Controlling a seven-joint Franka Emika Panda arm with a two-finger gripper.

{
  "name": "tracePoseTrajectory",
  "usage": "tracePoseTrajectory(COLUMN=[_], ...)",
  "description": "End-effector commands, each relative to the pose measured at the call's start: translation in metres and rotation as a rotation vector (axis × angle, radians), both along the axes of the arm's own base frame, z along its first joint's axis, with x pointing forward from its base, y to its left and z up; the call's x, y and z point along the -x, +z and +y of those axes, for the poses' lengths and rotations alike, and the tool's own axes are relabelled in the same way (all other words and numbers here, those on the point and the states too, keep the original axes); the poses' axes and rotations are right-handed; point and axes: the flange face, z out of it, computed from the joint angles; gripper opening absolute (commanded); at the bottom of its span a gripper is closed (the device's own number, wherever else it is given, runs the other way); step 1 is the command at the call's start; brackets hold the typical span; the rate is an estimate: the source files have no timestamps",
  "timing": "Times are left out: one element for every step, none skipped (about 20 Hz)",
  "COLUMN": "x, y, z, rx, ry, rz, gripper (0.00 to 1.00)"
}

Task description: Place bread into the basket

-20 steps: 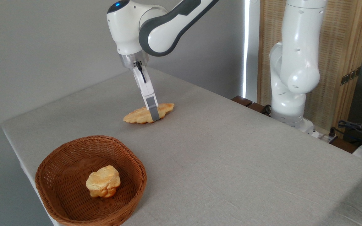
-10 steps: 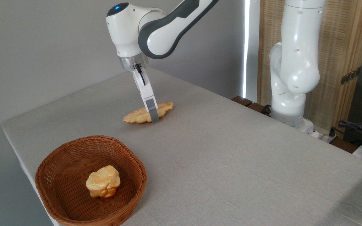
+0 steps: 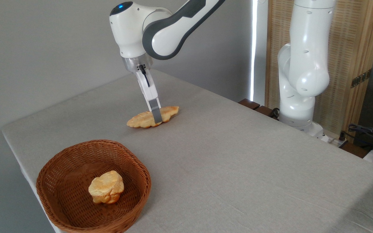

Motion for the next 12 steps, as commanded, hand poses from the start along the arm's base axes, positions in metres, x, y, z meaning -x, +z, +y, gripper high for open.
tracePoseTrajectory(x=[-0.004, -0.006, -0.008, -0.011, -0.018, -0.026, -0.035, -0.044, -0.056, -0.065, -0.075, -0.084], y=[0.033, 0.039, 0.045, 0.05, 0.056, 0.065, 0.077, 0.088, 0.098, 0.107, 0.116, 0.123], z=[0.006, 0.006, 0.007, 0.008, 0.015, 0.023, 0.029, 0.037, 0.053, 0.063, 0.077, 0.094], rx=[0.026, 0.029, 0.034, 0.039, 0.048, 0.061, 0.075, 0.089, 0.102, 0.114, 0.124, 0.129], ry=[0.079, 0.088, 0.095, 0.1, 0.121, 0.148, 0.174, 0.194, 0.229, 0.251, 0.279, 0.309], rz=[-0.011, -0.012, -0.017, -0.021, -0.029, -0.043, -0.062, -0.082, -0.101, -0.123, -0.147, -0.169], gripper=[0.41, 0.42, 0.42, 0.43, 0.44, 0.44, 0.44, 0.44, 0.44, 0.44, 0.44, 0.44])
